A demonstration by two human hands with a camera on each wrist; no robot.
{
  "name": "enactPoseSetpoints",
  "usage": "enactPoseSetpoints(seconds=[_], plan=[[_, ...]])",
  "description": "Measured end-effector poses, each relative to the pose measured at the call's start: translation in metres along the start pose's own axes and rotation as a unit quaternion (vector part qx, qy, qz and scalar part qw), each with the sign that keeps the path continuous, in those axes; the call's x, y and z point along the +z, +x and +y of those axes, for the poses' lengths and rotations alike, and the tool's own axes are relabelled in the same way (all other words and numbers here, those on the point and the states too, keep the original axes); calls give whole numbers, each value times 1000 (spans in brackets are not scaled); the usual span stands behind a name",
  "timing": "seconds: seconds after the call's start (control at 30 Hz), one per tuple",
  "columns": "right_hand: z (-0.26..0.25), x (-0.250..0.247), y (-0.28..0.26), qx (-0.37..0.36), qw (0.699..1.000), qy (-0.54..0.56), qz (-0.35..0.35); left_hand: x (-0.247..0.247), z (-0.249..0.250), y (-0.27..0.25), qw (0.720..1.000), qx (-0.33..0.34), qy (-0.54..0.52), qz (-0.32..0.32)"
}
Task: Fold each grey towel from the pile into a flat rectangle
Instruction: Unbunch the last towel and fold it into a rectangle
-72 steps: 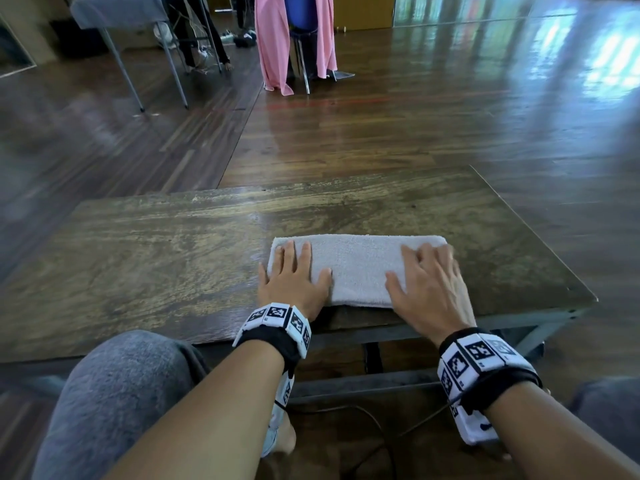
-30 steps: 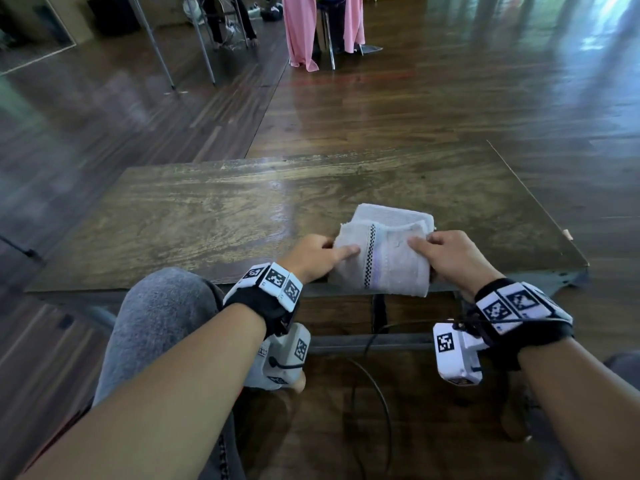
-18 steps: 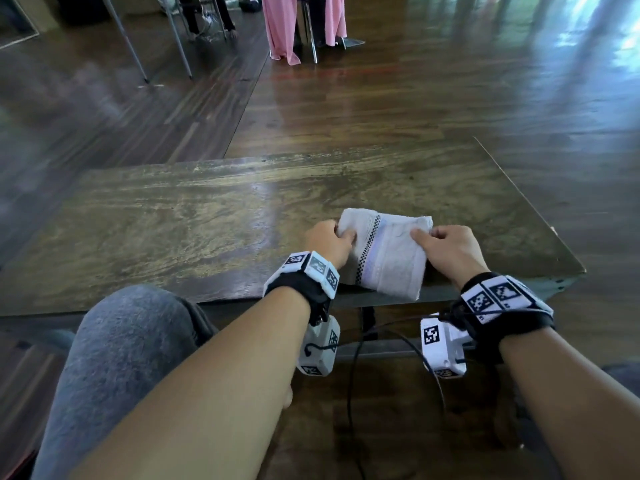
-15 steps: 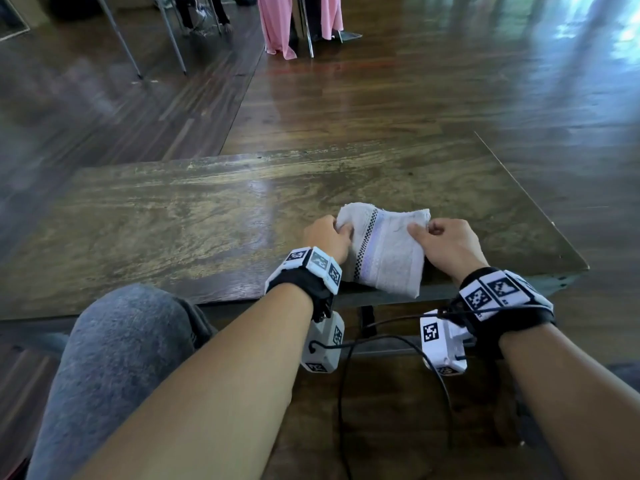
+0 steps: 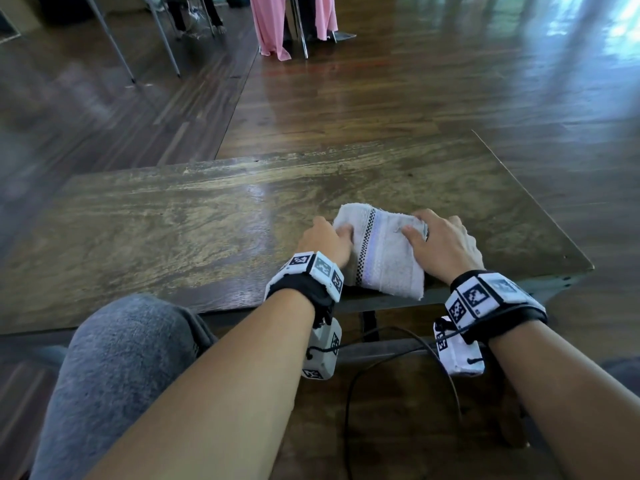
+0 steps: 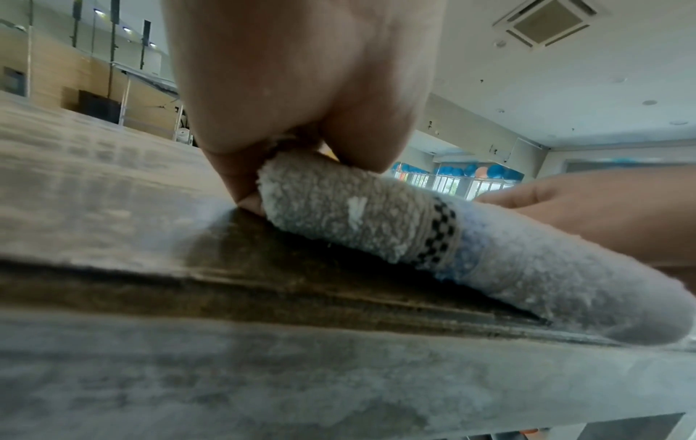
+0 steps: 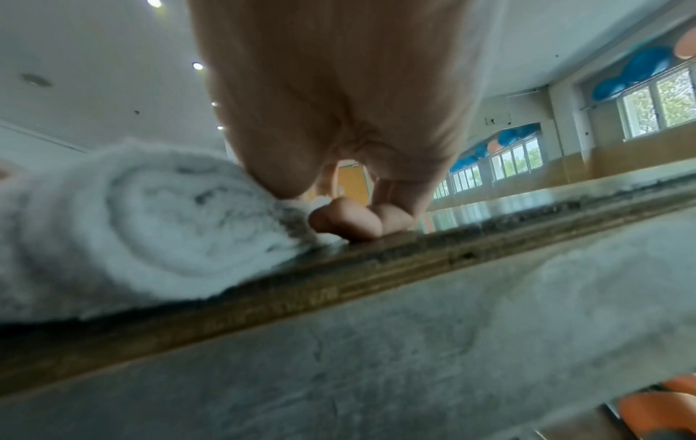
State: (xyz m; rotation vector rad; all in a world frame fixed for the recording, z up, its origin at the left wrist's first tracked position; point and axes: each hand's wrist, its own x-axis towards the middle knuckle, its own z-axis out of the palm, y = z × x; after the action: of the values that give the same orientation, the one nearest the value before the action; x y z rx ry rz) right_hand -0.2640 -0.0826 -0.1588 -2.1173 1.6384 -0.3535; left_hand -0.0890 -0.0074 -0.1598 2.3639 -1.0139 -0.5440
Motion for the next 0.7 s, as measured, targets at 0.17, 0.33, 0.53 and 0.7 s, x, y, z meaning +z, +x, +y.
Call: enactPoseSetpoints(seconds=[0.17,0.33,0.53,0.7], plan=[[7,-7,-10,8,998,-50,26,-3,-11,-24,986,50,-147,56],[12,-21,-24,40,994,-99,11,-1,-26,-51,968,155,37,192],[9,-24,-36,-222,959,-62,163,10,-7,-48,978,184,96,-2],[8,8,-42,-290,955,-60,-3,27,1,-46,968,210,120,-71]])
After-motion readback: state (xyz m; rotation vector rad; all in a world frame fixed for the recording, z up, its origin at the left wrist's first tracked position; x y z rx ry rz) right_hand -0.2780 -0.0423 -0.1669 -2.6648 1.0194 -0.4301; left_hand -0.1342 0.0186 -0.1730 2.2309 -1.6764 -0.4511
